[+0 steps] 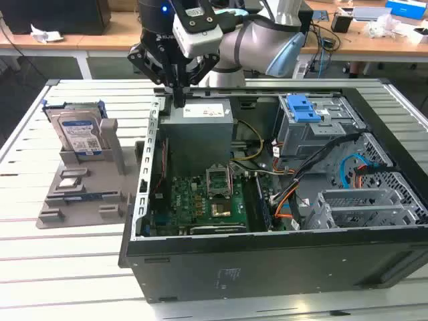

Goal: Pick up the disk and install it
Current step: 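Reach for the disk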

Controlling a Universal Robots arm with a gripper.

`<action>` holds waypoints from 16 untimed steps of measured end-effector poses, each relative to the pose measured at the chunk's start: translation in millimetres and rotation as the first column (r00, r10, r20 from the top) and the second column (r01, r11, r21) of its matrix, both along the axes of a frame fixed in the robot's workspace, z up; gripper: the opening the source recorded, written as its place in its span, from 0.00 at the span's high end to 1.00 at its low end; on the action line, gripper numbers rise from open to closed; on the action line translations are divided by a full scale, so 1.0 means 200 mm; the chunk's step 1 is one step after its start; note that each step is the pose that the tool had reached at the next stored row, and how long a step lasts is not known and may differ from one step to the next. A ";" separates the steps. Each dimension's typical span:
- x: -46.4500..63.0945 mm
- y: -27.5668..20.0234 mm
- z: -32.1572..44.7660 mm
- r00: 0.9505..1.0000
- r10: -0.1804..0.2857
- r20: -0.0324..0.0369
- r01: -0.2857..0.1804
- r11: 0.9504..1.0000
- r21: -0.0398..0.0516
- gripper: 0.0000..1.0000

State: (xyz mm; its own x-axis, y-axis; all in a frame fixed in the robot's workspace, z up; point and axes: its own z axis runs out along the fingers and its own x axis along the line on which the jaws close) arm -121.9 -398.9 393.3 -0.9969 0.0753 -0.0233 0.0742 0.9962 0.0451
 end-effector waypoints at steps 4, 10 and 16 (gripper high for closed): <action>-0.09 0.000 0.000 1.000 0.000 0.000 0.000 1.000 0.000 0.89; -0.17 0.000 0.000 1.000 0.000 0.000 0.000 1.000 0.000 0.89; -0.27 0.000 0.000 1.000 0.000 0.000 0.000 1.000 0.000 0.89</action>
